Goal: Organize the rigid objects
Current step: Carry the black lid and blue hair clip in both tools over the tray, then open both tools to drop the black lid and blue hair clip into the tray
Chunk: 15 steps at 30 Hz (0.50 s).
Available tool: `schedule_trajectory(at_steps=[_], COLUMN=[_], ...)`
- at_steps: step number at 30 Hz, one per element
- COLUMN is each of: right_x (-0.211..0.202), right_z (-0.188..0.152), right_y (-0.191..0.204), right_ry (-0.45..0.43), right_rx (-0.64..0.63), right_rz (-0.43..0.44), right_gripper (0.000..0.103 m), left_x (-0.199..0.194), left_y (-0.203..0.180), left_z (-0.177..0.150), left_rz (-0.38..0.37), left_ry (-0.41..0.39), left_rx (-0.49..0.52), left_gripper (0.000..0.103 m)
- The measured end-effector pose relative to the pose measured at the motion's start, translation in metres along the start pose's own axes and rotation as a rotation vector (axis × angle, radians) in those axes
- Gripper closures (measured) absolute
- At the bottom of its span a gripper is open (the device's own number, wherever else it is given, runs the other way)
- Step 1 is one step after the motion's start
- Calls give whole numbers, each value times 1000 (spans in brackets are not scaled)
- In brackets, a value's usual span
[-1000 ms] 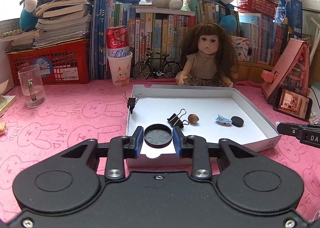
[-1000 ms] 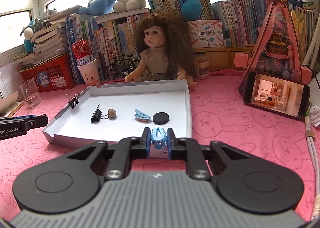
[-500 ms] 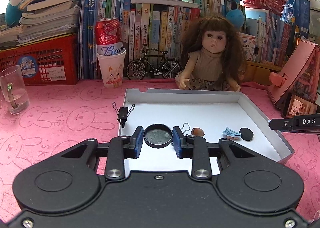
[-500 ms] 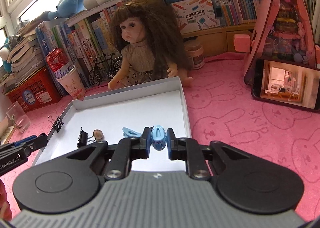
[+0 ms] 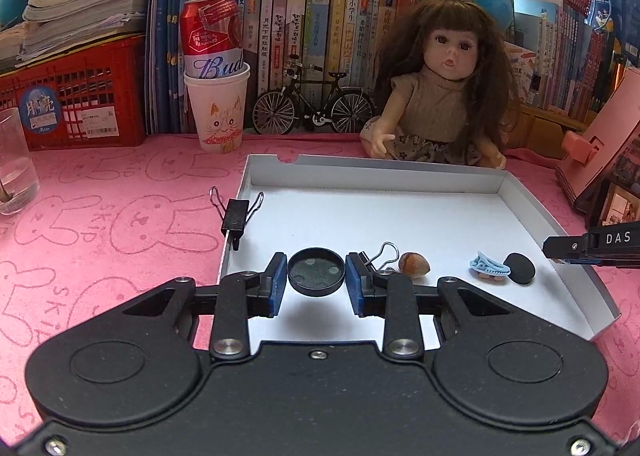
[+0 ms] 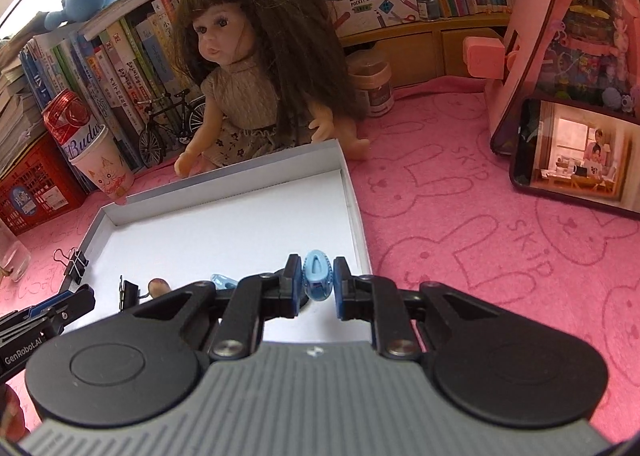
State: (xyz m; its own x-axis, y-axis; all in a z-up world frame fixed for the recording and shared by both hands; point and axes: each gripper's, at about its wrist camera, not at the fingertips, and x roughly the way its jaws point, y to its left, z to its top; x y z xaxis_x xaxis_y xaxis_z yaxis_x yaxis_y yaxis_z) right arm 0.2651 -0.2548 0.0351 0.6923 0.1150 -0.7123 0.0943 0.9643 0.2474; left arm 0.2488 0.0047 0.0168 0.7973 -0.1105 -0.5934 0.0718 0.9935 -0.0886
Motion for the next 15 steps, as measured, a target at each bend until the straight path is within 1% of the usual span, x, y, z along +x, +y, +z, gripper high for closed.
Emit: schedule_trajectory(at_steps=[8,15], right_x=[11,15], right_z=[-1,-1], right_y=[4,6], right_ry=[21,23], right_rx=[-25,-31], right_rz=[-28,-23], right_gripper=[83,83], left_x=[7,12], left_y=[-8,-9], left_z=[-1,-2], left_rz=[4,8], left_ry=[1,4], left_rx=[18,15], left_gripper=[74,74])
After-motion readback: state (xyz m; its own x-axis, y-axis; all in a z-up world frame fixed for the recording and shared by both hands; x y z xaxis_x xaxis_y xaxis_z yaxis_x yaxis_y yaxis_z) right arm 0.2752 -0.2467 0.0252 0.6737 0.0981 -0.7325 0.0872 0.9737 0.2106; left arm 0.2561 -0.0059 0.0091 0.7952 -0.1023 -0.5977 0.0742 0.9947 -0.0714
